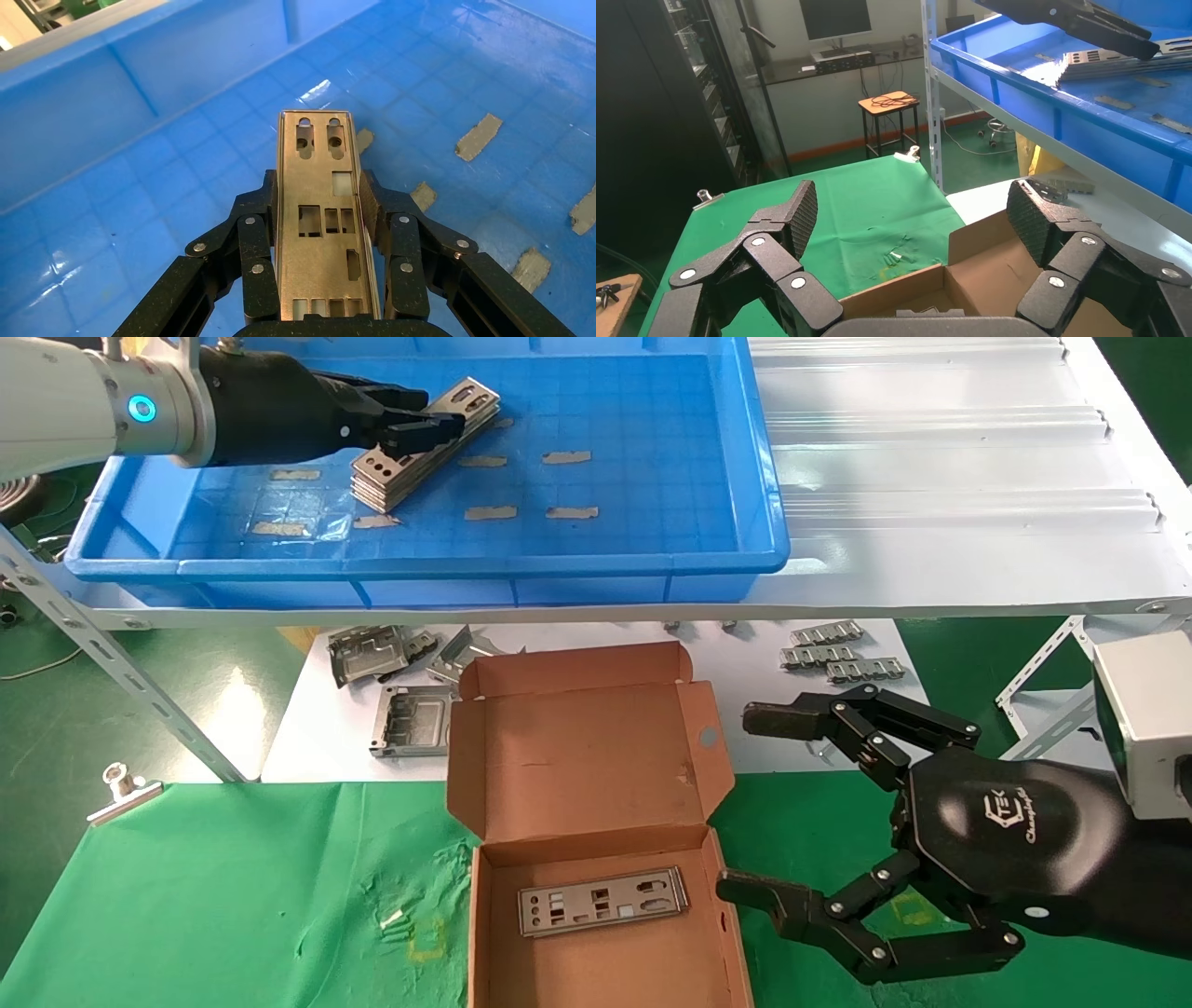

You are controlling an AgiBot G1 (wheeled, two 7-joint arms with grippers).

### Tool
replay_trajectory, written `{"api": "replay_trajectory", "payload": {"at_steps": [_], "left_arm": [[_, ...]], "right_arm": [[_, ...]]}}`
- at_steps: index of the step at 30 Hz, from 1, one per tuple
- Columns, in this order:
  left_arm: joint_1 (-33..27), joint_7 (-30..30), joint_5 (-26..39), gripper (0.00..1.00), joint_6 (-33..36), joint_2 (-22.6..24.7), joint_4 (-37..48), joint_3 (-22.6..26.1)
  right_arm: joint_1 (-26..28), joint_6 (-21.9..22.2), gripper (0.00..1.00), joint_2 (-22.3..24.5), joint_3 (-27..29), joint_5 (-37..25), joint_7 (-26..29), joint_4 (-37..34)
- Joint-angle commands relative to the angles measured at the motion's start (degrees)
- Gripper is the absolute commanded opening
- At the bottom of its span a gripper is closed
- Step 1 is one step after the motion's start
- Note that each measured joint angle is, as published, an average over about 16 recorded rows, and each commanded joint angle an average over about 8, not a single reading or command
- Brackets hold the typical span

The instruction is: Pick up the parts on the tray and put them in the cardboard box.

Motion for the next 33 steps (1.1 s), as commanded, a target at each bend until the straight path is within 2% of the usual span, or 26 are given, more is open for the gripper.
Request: {"api": "replay_trajectory", "payload": {"at_steps": [1, 9, 14, 19, 27, 33], "left_arm": [[-0.09, 0.14, -0.04, 0.0, -0.03, -0.03, 0.0, -0.03], [-0.77, 0.18, -0.47, 0.0, 0.33, -0.32, 0.05, -0.33], [-1.86, 0.6, -1.25, 0.0, 3.62, -1.04, -0.62, -0.86], [-2.95, 2.26, -2.26, 0.0, 12.62, -2.59, -2.04, -1.44], [-1.3, 8.24, -5.72, 0.0, 34.97, -6.18, -5.18, -2.98], [3.92, 8.98, -8.97, 0.0, 38.64, -7.75, -12.91, -0.75]], "right_arm": [[0.0, 0.0, 1.0, 0.0, 0.0, 0.0, 0.0, 0.0], [0.0, 0.0, 1.0, 0.0, 0.0, 0.0, 0.0, 0.0], [0.0, 0.0, 1.0, 0.0, 0.0, 0.0, 0.0, 0.0], [0.0, 0.0, 1.0, 0.0, 0.0, 0.0, 0.0, 0.0], [0.0, 0.0, 1.0, 0.0, 0.0, 0.0, 0.0, 0.0], [0.0, 0.0, 1.0, 0.0, 0.0, 0.0, 0.0, 0.0]]}}
